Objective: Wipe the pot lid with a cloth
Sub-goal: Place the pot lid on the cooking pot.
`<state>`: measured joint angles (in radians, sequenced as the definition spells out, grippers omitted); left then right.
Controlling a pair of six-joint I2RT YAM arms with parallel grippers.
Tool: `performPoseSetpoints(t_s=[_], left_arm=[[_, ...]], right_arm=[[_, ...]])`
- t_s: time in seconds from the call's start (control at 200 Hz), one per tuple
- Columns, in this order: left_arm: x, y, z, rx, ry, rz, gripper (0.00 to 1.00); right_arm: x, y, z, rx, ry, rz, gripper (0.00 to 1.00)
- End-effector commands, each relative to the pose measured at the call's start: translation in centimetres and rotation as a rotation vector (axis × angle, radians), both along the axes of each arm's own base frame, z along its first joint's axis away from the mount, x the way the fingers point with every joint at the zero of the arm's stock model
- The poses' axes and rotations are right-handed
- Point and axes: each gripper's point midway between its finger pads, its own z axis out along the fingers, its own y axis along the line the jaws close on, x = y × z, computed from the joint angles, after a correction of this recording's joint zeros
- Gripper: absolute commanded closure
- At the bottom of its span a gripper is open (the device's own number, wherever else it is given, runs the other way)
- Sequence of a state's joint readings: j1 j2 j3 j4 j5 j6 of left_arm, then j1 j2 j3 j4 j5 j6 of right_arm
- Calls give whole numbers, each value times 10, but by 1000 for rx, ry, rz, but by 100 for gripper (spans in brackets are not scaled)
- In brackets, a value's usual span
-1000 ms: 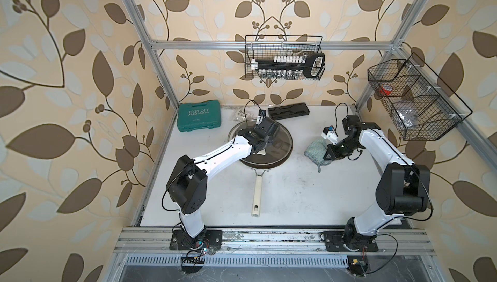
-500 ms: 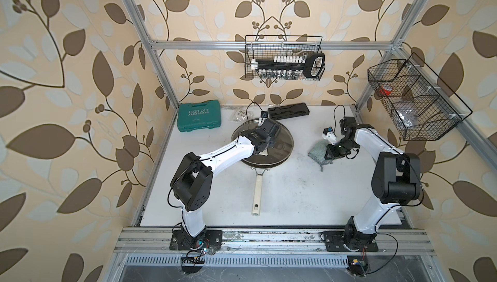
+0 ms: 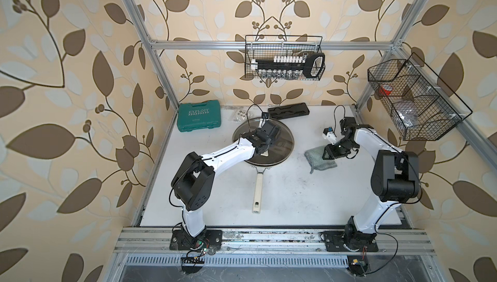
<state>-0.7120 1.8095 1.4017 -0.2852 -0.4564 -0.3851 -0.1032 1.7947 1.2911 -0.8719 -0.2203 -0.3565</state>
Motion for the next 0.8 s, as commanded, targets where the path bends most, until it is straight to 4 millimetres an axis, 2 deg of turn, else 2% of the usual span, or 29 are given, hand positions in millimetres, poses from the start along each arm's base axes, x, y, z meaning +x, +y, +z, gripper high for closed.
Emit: performPoseSetpoints(t_s=[0.0, 0.325, 0.795], left_arm=[[22, -3, 63, -128, -223, 50, 100], [18, 4, 54, -150, -259, 70, 100], [20, 3, 39, -135, -257, 90, 100]], right_arm=[[-7, 4, 3, 26, 9, 8, 51], [-12, 7, 2, 39, 10, 18, 51], [-15, 8, 1, 41, 2, 25, 50]])
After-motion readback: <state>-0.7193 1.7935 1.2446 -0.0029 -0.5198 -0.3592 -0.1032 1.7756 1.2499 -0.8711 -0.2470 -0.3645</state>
